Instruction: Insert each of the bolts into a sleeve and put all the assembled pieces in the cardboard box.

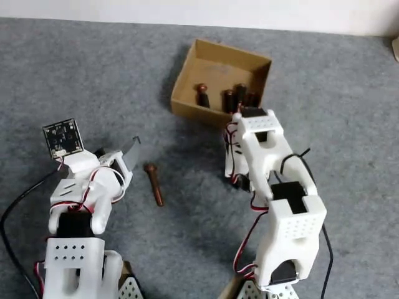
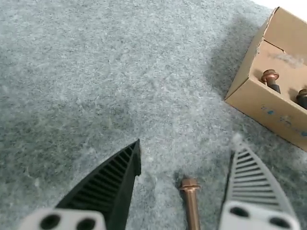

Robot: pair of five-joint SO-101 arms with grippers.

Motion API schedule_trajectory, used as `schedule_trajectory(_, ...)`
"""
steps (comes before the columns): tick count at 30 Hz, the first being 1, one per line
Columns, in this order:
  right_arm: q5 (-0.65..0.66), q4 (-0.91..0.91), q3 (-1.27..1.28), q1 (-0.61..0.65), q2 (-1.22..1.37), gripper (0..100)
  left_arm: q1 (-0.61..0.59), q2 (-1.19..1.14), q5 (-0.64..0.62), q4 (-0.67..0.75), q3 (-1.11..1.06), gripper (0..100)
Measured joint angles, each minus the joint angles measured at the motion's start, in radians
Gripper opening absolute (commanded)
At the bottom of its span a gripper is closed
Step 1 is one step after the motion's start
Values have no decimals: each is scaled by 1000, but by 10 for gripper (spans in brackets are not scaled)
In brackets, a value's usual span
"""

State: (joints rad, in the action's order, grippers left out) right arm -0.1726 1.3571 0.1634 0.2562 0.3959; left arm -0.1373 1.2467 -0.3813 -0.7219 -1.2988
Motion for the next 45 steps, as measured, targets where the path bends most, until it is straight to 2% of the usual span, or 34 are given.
schedule_trajectory(45,-3,-100,17,-74,-57,166,0,0,0,0,0,292)
